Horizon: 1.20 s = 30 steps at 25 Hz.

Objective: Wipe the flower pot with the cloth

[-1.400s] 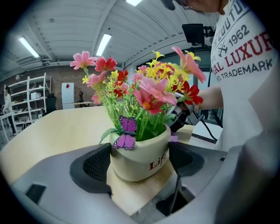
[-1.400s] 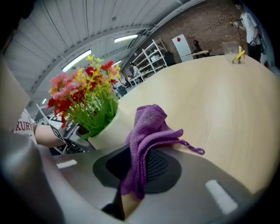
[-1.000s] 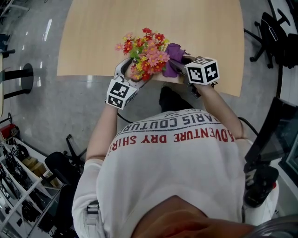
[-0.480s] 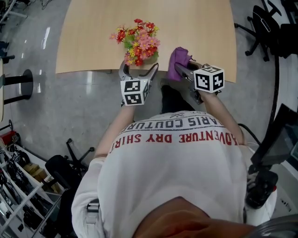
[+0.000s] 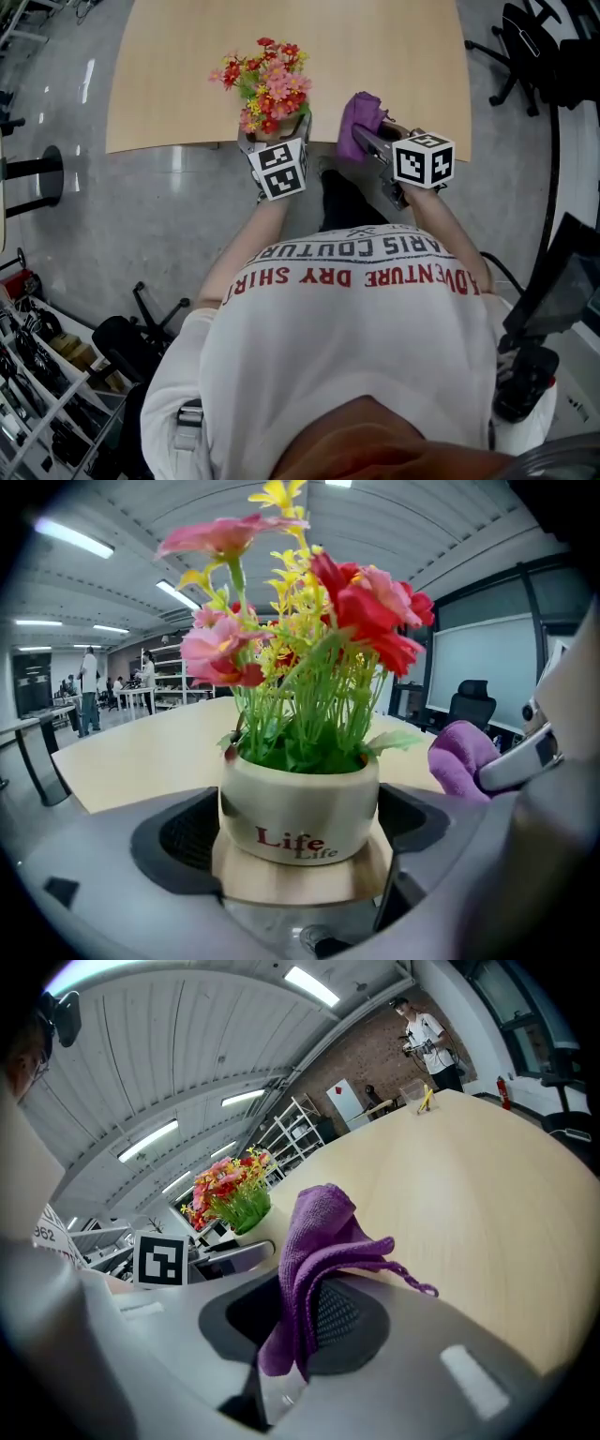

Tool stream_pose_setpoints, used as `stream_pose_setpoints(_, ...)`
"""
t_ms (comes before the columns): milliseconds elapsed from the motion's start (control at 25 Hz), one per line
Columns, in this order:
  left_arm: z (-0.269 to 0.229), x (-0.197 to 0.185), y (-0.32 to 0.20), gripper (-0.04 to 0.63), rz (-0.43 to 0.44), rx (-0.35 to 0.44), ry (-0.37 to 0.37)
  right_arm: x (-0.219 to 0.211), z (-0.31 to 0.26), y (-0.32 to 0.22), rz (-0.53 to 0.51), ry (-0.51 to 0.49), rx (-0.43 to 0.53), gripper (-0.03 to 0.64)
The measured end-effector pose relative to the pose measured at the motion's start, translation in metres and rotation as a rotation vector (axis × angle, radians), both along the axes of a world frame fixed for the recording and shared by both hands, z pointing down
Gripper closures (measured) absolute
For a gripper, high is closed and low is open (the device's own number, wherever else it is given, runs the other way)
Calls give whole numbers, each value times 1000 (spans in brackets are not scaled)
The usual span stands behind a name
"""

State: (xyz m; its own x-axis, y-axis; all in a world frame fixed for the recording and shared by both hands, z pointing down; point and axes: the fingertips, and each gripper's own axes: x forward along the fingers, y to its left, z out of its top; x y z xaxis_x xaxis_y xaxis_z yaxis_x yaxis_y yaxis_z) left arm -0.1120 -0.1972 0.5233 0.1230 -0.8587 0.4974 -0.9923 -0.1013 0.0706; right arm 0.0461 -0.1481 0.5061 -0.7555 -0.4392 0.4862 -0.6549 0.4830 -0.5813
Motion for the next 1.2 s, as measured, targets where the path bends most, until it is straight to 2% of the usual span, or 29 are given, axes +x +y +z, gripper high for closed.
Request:
stream_pose_setpoints(200,-2,0,5,72,27,8,-14,-6,-2,-1,-20,-2,0,572)
stream_pose_setpoints(360,-3,-1,9,75,89,31,-15,-13,-4,-4,-31,-9,3,572)
stream_pose_setpoints(600,-3,1,9,75,241,56,-1,-23,-12,-21,-56,-62,22,572)
stream_pose_setpoints(880,1,16,6,75,487,54,6,-29,-25,-49,-112,-139,43,572)
stream_pose_setpoints(1200,5,24,0,75,623,31,6,-43,-27,-62,-191,-185,42,572)
